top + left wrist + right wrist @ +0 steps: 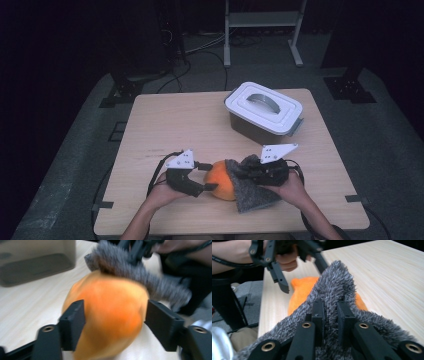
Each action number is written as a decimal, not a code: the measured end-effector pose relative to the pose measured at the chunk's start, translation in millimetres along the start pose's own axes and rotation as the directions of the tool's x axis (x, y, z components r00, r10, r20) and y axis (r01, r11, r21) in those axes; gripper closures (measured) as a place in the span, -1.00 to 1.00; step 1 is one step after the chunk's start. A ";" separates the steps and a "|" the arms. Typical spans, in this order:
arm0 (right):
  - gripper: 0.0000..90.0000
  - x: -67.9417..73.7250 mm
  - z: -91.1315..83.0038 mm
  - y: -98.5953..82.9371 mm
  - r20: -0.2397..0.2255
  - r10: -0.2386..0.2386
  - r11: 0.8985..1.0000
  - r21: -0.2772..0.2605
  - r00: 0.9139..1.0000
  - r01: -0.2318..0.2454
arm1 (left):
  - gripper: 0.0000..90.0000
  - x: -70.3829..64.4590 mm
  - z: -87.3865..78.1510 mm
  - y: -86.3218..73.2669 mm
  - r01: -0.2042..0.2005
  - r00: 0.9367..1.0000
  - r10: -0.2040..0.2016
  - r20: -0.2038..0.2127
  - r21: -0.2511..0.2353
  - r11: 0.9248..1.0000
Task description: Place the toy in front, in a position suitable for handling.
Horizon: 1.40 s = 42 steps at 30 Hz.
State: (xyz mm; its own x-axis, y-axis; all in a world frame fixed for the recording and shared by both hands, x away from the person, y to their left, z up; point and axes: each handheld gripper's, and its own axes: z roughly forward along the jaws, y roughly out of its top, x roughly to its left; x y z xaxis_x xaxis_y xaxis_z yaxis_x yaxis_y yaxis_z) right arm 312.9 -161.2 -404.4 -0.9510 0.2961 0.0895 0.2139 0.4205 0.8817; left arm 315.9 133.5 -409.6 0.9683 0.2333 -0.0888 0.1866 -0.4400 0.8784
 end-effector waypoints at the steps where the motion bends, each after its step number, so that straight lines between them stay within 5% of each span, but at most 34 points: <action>1: 0.72 8.8 8.3 2.5 -0.030 -0.030 1.000 0.005 0.999 0.030 | -0.32 -2.1 3.6 0.0 -0.014 1.000 0.014 -0.005 0.025 1.000; 5: 0.72 16.9 14.4 6.4 -0.027 -0.075 0.996 0.034 0.997 0.076 | -0.16 -4.0 6.6 -3.5 -0.042 0.999 0.043 -0.027 0.057 0.998; 16: 0.71 -7.6 -6.7 -19.0 0.016 0.025 0.998 0.060 1.000 -0.026 | -0.15 11.0 -3.6 -15.6 0.036 0.999 -0.035 -0.019 0.062 0.997; 25: 0.71 4.2 6.8 -7.1 0.006 -0.043 0.998 0.036 0.999 0.042 | -0.57 5.6 5.4 -7.0 0.000 1.000 0.001 -0.015 0.041 0.999; 31: 0.71 -1.4 5.5 -9.5 0.020 -0.018 0.999 0.038 1.000 0.017 | -0.05 10.2 2.3 -9.8 0.038 0.998 -0.035 -0.047 0.060 0.997; 39: 0.71 -16.7 -0.3 -27.4 0.069 0.025 0.994 0.109 0.997 -0.033 | -0.05 14.2 -4.9 -15.0 0.082 0.995 -0.079 -0.064 0.048 0.995; 42: 0.71 -13.9 -5.3 -22.3 0.046 0.035 0.998 0.057 0.998 -0.037 | -0.07 14.4 -5.6 -15.7 0.075 0.996 -0.073 -0.057 0.048 0.996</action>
State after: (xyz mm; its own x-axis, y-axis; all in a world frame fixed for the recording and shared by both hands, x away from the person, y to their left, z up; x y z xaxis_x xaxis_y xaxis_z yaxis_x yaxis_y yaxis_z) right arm 320.2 -179.2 -422.8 -0.9316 0.3499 0.0985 0.2615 0.4572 0.8500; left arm 325.9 148.7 -422.0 0.9412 0.3134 -0.1258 0.2669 -0.4622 0.8457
